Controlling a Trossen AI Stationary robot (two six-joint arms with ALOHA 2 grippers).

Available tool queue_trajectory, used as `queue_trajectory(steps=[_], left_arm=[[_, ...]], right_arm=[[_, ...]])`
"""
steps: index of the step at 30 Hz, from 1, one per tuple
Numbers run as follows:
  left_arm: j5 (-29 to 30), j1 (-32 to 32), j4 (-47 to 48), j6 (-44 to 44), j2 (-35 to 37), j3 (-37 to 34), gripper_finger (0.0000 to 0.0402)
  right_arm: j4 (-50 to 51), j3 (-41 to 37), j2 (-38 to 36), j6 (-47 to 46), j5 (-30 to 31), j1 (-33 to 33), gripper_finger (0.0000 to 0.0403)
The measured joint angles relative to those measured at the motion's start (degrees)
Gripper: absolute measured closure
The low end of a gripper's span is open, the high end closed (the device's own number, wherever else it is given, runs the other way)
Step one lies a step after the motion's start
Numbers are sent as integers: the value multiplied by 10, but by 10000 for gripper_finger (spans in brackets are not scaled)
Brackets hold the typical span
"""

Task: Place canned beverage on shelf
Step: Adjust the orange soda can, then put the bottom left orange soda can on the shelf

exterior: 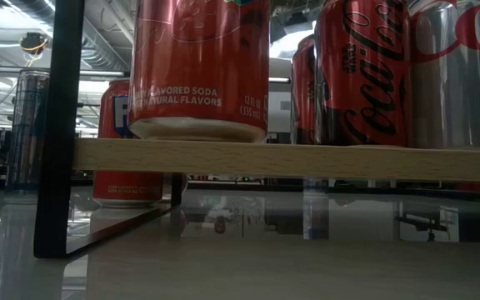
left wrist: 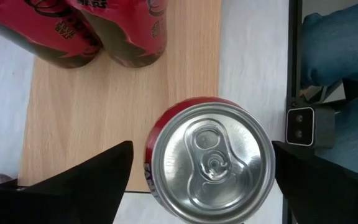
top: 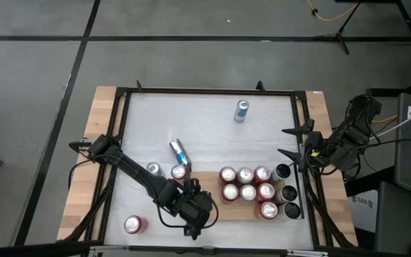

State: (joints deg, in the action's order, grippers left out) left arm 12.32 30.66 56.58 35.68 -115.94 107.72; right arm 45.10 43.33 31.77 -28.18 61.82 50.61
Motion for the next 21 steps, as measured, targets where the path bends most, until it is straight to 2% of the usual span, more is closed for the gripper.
queue_trajectory(steps=[6, 16, 21], left_arm=[[0, -4, 0, -2, 6, 1, 37], [-6, -15, 28, -3, 7, 63, 37], [-92, -26, 95, 19, 7, 111, 37]], right_arm=[[0, 0, 0, 0, 0, 0, 56], [0, 0, 0, 0, 0, 0, 56], [0, 0, 0, 0, 0, 0, 56]])
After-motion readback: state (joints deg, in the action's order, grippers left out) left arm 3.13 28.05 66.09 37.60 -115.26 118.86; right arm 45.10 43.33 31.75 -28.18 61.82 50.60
